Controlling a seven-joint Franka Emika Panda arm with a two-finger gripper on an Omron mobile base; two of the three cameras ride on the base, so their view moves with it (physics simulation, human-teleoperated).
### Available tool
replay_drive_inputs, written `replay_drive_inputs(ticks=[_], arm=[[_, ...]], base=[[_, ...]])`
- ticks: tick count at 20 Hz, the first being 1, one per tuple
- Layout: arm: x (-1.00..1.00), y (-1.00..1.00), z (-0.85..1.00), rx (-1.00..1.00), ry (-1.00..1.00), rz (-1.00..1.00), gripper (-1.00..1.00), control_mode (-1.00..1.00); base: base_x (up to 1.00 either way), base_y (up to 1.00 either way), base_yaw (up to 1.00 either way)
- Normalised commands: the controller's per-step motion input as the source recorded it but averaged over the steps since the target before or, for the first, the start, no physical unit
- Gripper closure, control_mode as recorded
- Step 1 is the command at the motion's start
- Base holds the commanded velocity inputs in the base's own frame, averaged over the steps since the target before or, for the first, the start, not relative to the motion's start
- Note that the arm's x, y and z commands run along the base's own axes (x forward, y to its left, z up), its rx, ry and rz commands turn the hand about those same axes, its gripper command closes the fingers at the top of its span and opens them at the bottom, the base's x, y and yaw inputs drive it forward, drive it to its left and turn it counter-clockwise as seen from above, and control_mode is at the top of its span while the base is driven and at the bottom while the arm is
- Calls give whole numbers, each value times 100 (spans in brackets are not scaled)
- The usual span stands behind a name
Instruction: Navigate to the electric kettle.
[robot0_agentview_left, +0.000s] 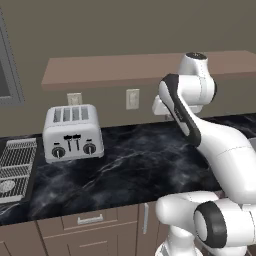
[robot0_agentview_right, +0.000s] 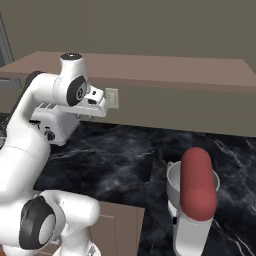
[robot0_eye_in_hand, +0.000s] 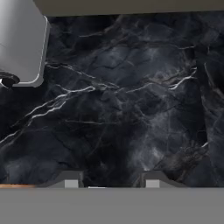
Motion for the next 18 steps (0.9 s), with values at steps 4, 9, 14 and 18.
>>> replay_drive_inputs(ticks=[4, 9, 14, 18], arm=[[-55, 0, 0, 0, 0, 0, -100, -100], [-100, -1, -5, 0, 0, -2, -100, -100], [-100, -6, 0, 0, -6, -3, -100, -100], [-100, -8, 0, 0, -9, -1, -100, -100]], base=[[0, 0, 0], [0, 0, 0], [0, 0, 0], [0, 0, 0]])
